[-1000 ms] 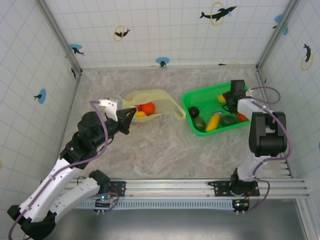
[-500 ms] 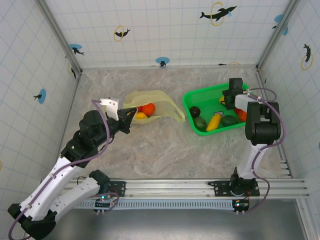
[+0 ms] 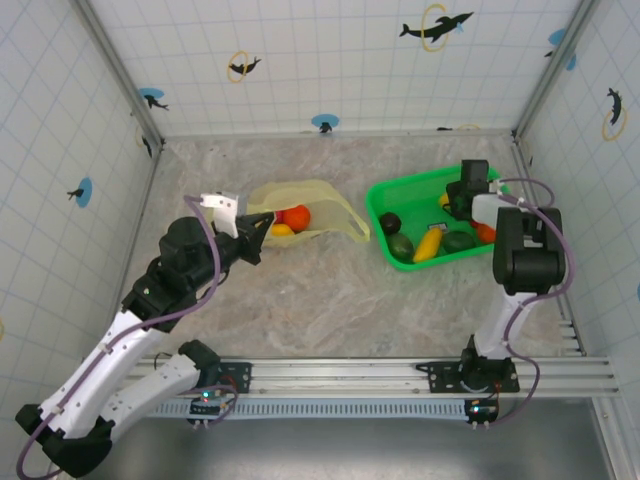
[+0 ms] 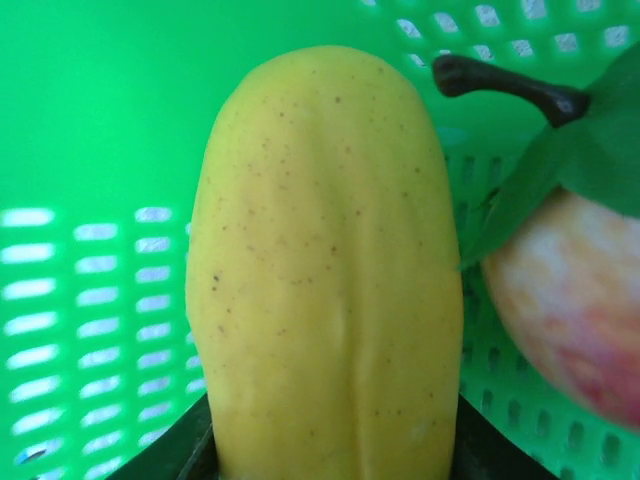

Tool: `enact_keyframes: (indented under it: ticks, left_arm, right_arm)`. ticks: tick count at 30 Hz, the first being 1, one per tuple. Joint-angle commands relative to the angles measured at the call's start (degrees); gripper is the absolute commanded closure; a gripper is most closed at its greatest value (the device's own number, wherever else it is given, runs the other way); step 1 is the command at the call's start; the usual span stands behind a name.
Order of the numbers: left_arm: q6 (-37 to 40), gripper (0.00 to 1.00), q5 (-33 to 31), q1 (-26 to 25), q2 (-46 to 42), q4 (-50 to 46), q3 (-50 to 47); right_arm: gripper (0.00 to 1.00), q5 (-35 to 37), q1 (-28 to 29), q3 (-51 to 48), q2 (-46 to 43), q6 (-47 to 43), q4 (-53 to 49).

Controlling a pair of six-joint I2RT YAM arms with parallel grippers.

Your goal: Place the fake fruits into the plastic bag and tie a complex knot

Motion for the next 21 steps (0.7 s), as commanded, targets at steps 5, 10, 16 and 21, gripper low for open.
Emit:
enact_keyframes:
  ticks: [5,10,16,21]
  left_arm:
    - [1.4,1.0,-0.1,-0.3,0.0,-0.1,1.5]
    - [0.6,1.0,-0.3,-0.3,-1.2,-0.3,0.4]
    - [-2.0,1.0,0.7,-0.3,-3.3,0.1,-2.7]
    - [-4.7,1.0,0.8,-0.3,-5.9,-1.2,-5.3]
  right_arm:
    - [0.59,-2.7,0.0,-4.5,-11.1,-2.6,1.4]
    - [0.59,-3.1,0.6,-10.3,-18.6,-5.9,2.4]
    - [0.62,-4.7,6.0,-17.0,-29.8,-16.5,6.7]
    - [0.62,-8.4,15.1,-19.8,-39.1,-32.4,12.5]
